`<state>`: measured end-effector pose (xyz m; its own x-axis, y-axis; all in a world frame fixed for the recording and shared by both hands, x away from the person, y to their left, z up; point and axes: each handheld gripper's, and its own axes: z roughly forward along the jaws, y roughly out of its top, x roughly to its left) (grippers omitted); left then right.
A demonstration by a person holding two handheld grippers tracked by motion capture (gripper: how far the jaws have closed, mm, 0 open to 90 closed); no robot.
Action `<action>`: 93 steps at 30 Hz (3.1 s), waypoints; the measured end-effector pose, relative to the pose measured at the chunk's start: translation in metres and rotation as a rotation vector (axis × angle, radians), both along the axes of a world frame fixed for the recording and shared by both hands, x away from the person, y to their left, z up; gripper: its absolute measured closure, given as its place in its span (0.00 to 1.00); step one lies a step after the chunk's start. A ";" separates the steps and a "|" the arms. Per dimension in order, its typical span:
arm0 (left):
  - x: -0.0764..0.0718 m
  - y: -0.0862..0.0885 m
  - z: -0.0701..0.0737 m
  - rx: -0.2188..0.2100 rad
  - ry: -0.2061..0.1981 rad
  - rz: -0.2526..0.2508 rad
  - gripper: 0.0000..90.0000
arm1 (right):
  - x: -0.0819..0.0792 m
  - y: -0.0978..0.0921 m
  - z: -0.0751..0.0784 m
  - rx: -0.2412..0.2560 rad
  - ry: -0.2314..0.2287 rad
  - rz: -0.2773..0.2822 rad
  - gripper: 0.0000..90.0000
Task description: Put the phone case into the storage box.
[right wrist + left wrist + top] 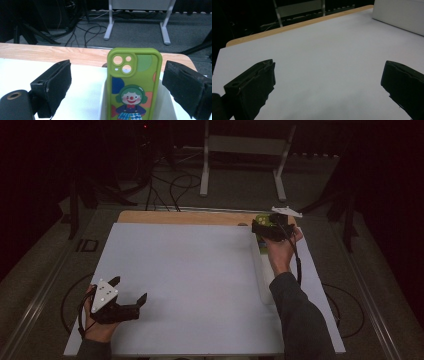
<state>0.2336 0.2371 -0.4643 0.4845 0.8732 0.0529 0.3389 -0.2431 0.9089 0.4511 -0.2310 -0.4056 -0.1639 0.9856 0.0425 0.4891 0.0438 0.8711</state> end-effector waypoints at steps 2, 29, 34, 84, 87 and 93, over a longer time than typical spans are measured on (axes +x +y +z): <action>0.000 0.000 0.000 0.000 0.000 0.000 0.00 | -0.002 0.001 0.001 0.006 0.001 0.014 0.09; 0.001 -0.002 0.000 0.004 0.002 -0.009 0.00 | -0.033 0.023 0.004 0.036 -0.013 0.206 0.09; 0.000 -0.003 0.000 0.003 0.002 -0.014 0.00 | -0.039 0.027 0.006 0.041 -0.026 0.231 0.09; -0.001 -0.004 0.001 -0.012 -0.013 -0.044 0.00 | -0.141 0.035 -0.028 0.103 -0.063 0.558 0.10; -0.002 -0.003 0.001 -0.011 -0.016 -0.050 0.00 | -0.148 0.034 -0.030 0.099 -0.069 0.576 0.10; -0.004 -0.004 0.000 -0.014 -0.022 -0.058 0.00 | -0.161 0.030 -0.040 0.087 -0.071 0.592 0.10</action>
